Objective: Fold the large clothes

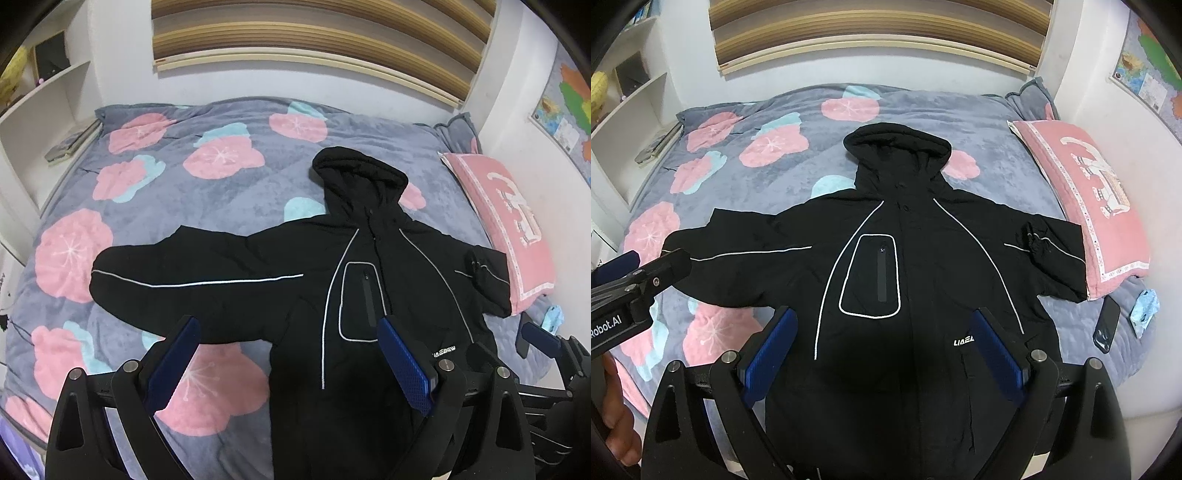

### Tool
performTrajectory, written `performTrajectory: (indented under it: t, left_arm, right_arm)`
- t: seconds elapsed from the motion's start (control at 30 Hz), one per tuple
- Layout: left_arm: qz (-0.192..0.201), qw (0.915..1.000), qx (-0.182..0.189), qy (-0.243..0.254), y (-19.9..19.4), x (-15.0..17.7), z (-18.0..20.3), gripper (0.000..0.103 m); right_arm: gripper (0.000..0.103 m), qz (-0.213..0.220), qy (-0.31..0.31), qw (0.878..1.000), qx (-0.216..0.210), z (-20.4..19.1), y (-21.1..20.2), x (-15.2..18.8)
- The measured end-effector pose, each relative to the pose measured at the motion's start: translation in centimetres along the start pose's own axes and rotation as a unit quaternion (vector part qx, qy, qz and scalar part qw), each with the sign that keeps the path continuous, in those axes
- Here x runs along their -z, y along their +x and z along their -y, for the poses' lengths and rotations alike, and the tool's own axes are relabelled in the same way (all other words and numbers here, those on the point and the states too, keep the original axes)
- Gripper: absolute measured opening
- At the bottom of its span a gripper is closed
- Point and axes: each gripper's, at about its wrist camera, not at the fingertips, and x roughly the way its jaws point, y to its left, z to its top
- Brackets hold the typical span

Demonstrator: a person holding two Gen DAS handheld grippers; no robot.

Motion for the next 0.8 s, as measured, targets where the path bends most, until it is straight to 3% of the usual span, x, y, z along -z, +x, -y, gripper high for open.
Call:
performTrajectory:
  t: [0.57,0.8]
  left_arm:
    - [-0.001,0.9996,0.025,-0.009,1.0,-0.8,-0.7,0.096]
    - [0.002,0.9997,0.023,-0.003,0.9,-1.0,-0.7,0.096]
  right_arm:
    - [0.096,0.009,-0.011,1.0,0.024,-1.0,-0.7,-0.6]
    - [0.096,0.013,-0.003,1.0,0.009,-1.1,-1.0,-0.6]
